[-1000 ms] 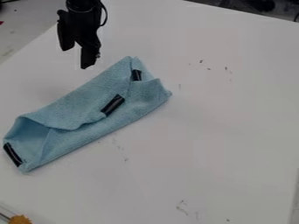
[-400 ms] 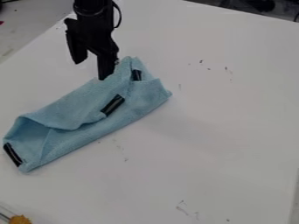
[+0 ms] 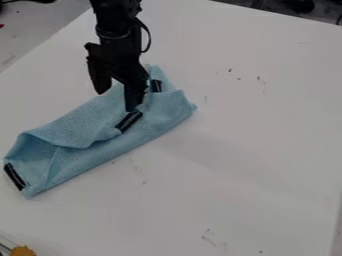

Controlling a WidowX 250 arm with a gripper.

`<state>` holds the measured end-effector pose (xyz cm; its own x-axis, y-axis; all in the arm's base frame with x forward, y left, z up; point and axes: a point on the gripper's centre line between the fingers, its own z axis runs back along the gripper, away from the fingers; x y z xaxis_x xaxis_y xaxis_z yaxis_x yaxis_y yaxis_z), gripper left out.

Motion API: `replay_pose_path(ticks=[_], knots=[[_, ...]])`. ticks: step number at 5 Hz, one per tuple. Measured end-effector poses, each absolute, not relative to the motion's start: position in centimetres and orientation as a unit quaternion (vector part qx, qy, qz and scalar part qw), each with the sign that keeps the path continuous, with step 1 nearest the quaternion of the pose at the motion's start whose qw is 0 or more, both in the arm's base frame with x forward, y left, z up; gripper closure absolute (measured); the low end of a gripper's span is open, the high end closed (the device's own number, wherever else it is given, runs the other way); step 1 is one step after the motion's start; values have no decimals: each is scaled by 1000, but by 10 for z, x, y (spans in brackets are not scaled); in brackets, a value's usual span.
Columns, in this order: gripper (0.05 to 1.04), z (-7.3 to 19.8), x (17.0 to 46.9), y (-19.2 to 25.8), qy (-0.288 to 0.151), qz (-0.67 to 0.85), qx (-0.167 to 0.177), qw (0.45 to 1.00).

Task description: Unfold the cloth from bottom right to top left

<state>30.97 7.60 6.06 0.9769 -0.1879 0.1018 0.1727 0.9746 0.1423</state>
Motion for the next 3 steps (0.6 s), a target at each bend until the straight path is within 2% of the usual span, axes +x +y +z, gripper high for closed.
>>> replay_pose_path(ticks=[3], knots=[[84, 23, 311, 69, -27, -114, 34, 993]])
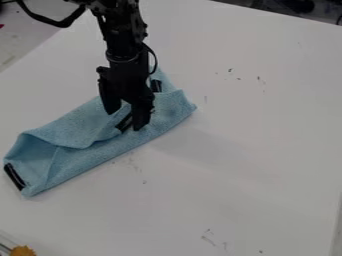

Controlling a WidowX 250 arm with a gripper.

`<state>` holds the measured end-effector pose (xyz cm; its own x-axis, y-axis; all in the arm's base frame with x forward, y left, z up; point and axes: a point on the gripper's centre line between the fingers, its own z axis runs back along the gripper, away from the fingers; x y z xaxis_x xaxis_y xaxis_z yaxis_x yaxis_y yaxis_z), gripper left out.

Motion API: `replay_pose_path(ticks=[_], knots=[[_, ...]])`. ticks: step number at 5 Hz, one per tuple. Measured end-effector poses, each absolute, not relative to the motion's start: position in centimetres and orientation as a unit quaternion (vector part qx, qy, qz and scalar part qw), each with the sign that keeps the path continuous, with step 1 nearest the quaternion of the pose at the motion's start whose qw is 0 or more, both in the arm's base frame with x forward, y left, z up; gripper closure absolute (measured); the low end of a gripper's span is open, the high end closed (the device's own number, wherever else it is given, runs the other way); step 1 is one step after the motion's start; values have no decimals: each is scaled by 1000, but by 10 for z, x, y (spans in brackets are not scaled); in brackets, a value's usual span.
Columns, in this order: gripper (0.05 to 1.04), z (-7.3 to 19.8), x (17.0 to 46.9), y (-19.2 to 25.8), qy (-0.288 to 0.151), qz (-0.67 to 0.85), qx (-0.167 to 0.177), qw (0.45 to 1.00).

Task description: Unfold the cloth from bottom right to top left

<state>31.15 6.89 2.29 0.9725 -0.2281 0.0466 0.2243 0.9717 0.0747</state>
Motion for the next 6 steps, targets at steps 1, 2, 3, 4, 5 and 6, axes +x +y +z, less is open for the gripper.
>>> replay_pose_path(ticks=[1, 2, 3, 4, 5, 6], knots=[[134, 15, 315, 75, -31, -116, 33, 992], [330, 14, 318, 76, -33, -119, 34, 992], [617, 13, 320, 77, -33, -127, 34, 991], [865, 11, 322, 77, -34, -130, 34, 990], [991, 17, 325, 81, -29, -129, 43, 990], [1013, 43, 331, 93, -50, -118, 86, 988]])
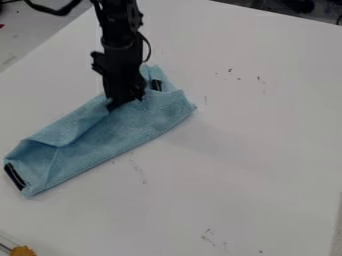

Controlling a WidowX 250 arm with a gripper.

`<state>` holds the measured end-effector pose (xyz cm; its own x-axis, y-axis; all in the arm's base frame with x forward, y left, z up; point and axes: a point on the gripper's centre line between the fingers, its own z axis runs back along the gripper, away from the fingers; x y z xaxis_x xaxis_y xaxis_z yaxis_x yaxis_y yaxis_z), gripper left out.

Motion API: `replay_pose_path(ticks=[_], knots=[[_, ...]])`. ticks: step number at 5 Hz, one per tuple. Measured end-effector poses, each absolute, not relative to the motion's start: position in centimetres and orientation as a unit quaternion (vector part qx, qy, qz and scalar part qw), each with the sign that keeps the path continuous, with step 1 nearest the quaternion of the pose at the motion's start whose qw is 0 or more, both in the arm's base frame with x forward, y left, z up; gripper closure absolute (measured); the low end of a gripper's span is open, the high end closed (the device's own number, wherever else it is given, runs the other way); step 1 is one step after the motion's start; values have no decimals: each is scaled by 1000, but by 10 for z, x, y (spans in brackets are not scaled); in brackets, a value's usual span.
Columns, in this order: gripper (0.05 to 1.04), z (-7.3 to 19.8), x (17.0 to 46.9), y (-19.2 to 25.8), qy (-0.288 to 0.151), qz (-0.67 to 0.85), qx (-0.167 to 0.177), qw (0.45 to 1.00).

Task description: Unfold the cloth from bottom right to top left

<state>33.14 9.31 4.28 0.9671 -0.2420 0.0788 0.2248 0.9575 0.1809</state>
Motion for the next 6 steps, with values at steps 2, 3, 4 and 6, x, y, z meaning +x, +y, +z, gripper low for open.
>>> replay_pose_path(ticks=[2, 3, 4, 6], knots=[[1013, 51, 334, 148, -82, -66, 102, 989], [1013, 35, 336, 171, -78, -58, 92, 991], [1015, 22, 345, 198, -72, -63, 91, 991], [989, 16, 367, 224, -60, -83, 96, 990]])
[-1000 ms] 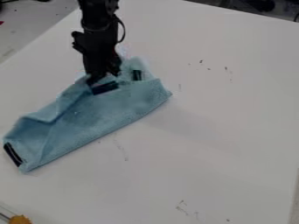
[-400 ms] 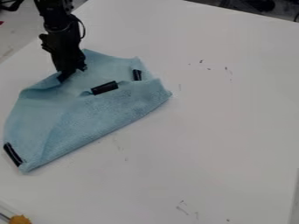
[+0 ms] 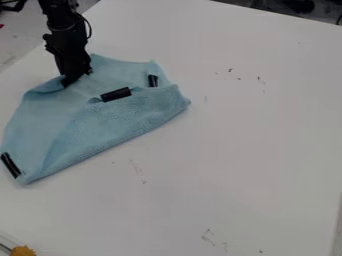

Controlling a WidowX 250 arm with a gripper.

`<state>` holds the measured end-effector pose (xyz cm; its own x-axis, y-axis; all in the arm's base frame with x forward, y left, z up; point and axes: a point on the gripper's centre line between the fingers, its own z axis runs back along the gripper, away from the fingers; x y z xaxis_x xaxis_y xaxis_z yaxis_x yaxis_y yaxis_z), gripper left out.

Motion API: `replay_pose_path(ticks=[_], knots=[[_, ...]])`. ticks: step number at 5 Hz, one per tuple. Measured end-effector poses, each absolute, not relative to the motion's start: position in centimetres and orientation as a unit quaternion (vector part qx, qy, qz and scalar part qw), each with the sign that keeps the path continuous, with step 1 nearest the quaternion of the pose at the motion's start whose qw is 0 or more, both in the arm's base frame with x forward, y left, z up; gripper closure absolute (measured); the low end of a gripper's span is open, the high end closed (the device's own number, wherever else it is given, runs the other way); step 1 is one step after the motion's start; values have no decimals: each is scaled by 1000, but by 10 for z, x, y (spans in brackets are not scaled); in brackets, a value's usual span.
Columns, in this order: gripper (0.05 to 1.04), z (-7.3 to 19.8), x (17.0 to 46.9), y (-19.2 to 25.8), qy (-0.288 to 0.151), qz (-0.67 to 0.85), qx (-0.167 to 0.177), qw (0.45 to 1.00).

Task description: Unfold the cloth from bottom right to top left

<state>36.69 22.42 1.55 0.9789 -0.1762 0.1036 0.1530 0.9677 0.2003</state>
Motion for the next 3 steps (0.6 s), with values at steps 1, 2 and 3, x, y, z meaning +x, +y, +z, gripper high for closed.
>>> replay_pose_path(ticks=[1, 2, 3], knots=[[822, 15, 377, 232, -54, -101, 100, 988], [545, 15, 382, 239, -54, -110, 108, 987], [243, 30, 386, 258, -62, -108, 135, 983]])
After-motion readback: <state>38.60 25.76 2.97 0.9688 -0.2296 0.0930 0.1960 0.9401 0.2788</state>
